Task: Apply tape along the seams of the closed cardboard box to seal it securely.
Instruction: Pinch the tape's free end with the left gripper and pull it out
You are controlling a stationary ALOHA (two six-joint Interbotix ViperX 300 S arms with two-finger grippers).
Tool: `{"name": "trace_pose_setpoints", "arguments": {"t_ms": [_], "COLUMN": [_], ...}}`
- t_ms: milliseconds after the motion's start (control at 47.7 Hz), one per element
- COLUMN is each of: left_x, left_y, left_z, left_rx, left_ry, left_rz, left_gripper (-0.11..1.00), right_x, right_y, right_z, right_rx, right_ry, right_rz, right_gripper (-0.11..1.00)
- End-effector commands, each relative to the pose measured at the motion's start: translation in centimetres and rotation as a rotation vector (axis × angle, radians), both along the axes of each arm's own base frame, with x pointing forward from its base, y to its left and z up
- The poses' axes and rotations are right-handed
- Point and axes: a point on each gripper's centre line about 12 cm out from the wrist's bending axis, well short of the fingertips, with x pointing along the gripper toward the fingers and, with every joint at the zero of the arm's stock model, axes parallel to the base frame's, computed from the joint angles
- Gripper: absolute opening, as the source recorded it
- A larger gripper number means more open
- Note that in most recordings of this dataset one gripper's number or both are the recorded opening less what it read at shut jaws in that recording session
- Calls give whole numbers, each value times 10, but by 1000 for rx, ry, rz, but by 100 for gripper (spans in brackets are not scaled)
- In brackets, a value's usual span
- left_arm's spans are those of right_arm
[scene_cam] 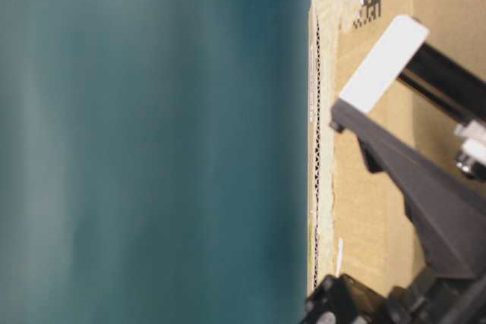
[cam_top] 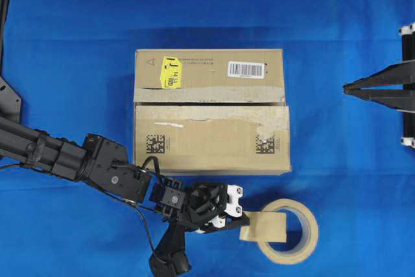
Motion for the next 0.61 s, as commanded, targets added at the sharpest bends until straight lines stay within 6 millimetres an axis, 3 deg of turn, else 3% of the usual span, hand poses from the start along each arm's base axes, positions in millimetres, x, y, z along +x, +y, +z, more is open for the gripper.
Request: {"name": "trace_pose_setpoints", "arguments": {"t_ms": [0, 398, 587], "left_x": [6, 6, 8], "left_y": [-3, -5, -3], "left_z": [37, 109, 126], "left_rx": [-29, -17, 5], "left_ry": [-64, -69, -81], "left_rz": [3, -16, -25], "left_gripper": [0, 0, 0], "right_x": [3, 3, 4], "right_y": [0, 1, 2], "right_z": [10, 9, 8], "right_rx": [1, 8, 8], "right_ry": [-23, -18, -13], "right_rz": [2, 7, 11], "right_gripper": [0, 0, 0]}}
